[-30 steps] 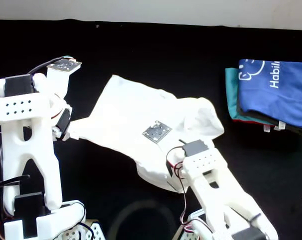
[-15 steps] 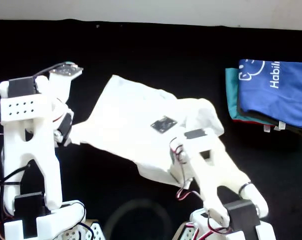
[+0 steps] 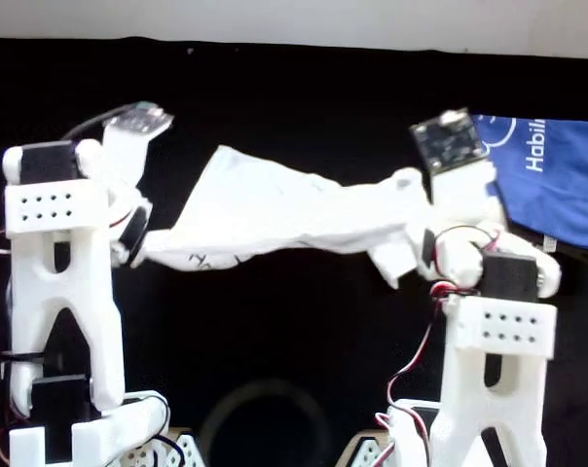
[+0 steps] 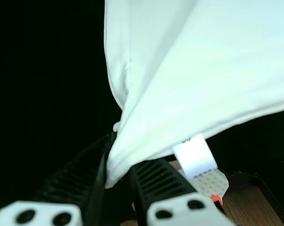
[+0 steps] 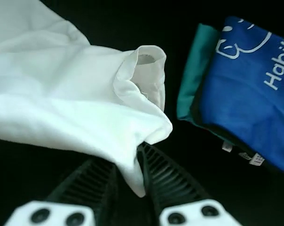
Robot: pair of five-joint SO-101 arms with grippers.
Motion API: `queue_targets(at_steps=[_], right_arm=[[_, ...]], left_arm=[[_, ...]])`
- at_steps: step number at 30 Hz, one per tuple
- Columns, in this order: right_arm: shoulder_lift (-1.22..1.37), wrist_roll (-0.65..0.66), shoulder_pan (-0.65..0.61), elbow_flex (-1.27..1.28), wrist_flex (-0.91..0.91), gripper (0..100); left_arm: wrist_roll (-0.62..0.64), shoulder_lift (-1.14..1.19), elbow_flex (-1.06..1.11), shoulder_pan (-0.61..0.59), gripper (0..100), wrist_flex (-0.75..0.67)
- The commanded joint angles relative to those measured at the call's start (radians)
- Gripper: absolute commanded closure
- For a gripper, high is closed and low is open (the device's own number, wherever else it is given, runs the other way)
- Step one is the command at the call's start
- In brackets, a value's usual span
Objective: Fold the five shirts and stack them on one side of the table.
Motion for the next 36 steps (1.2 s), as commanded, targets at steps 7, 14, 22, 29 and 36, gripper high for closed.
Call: queue_targets(at_steps=[7, 14, 22, 29, 36], right_arm=[[-0.031, 0.002, 0.035, -0.343, -0.076, 99.3], [-0.033, 0.002, 0.093, -0.504, -0.143, 99.3], [-0.042, 0.002, 0.156, -0.753, -0.142, 99.3], [-0.044, 0.002, 0.148, -0.967, -0.022, 99.3], [-0.044, -0.054, 0.064, -1.136, 0.179, 99.3]], left_arm=[[0.129, -0.041, -0.364, 0.125, 99, 0.031], [0.147, -0.079, -0.595, 0.137, 99, 0.034], [0.143, -0.300, -0.651, 0.137, 99, 0.031], [0.141, -0.444, -0.653, 0.136, 99, 0.029], [0.141, -0.545, -0.653, 0.134, 99, -0.008]])
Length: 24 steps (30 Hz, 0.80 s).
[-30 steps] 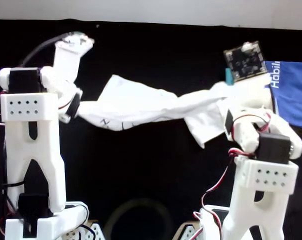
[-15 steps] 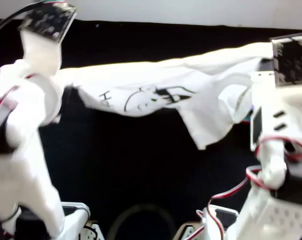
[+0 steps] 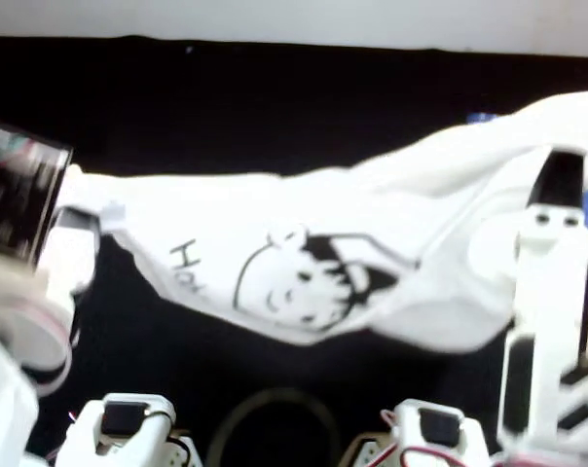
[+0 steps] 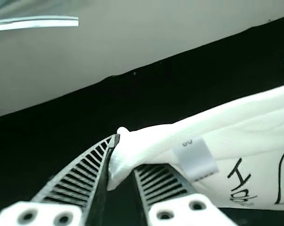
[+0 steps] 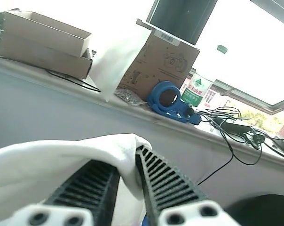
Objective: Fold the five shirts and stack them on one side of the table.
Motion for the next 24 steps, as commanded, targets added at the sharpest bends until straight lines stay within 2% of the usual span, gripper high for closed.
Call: queue_targets(at_steps=[1, 12, 18, 24], right_arm=[[-0.002, -0.026, -0.031, -0.096, 0.064, 99.3], [0.018, -0.028, -0.033, -0.183, 0.102, 99.3], [0.120, -0.028, -0.038, 0.012, 0.041, 99.3], [0.219, -0.028, -0.140, 0.306, -0.099, 99.3]], left_arm=[[0.000, -0.050, -0.027, 0.004, 99, -0.041], [0.000, -0.137, -0.007, -0.022, 99, -0.043], [-0.005, -0.056, 0.266, -0.113, 99, -0.104], [-0.061, 0.087, 0.472, -0.114, 99, -0.152]])
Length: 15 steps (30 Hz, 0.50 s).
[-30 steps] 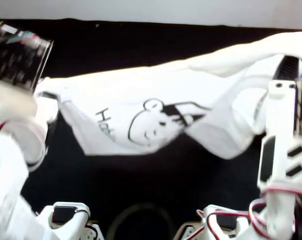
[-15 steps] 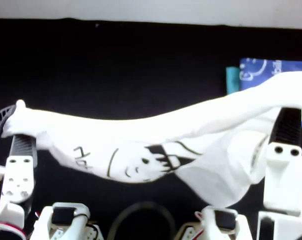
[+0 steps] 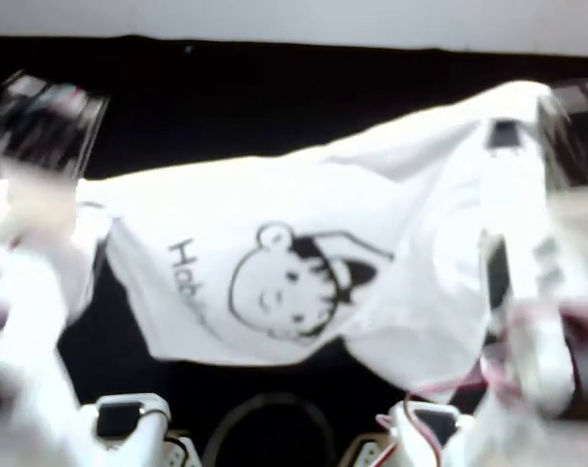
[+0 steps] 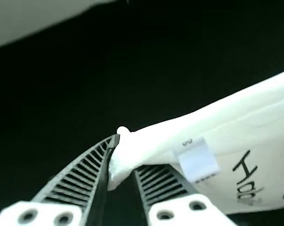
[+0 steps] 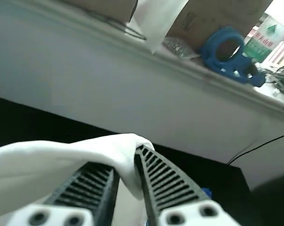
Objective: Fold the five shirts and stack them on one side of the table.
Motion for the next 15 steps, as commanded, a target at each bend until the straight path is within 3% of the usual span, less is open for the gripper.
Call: queue_targets(at_steps=[1, 8, 15], right_arm=[[0.064, -0.011, -0.059, 0.165, -0.114, 99.3], [0.283, -0.011, -0.074, 0.255, -0.355, 99.3], [0.521, -0.012, -0.076, -0.012, -0.392, 99.3]], left_arm=[[-0.015, 0.084, 0.065, -0.008, 99, -0.069], [-0.015, 0.302, 0.022, -0.008, 99, -0.258], [-0.017, 0.545, -0.286, -0.010, 99, -0.276]])
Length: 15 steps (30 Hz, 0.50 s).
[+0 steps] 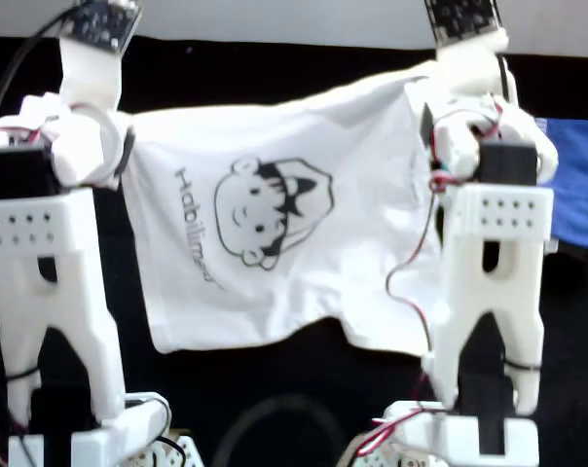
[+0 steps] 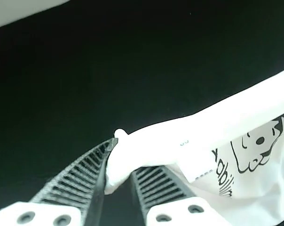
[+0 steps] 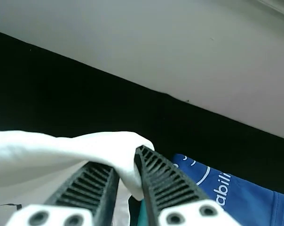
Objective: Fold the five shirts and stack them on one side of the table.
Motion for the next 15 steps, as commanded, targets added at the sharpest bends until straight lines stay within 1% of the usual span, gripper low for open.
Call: queue_targets(at_steps=[1, 4, 15], right_arm=[[0.088, -0.012, -0.010, -0.194, -0.028, 99.3], [0.166, -0.012, -0.010, -0.262, -0.015, 99.3], [0.470, -0.012, -0.107, -0.262, 0.232, 99.3]], left_arm=[[-0.008, 0.102, -0.185, -0.008, 99, -0.028], [-0.008, 0.200, -0.242, -0.008, 99, -0.028], [-0.008, 0.549, -0.251, -0.001, 99, -0.034]])
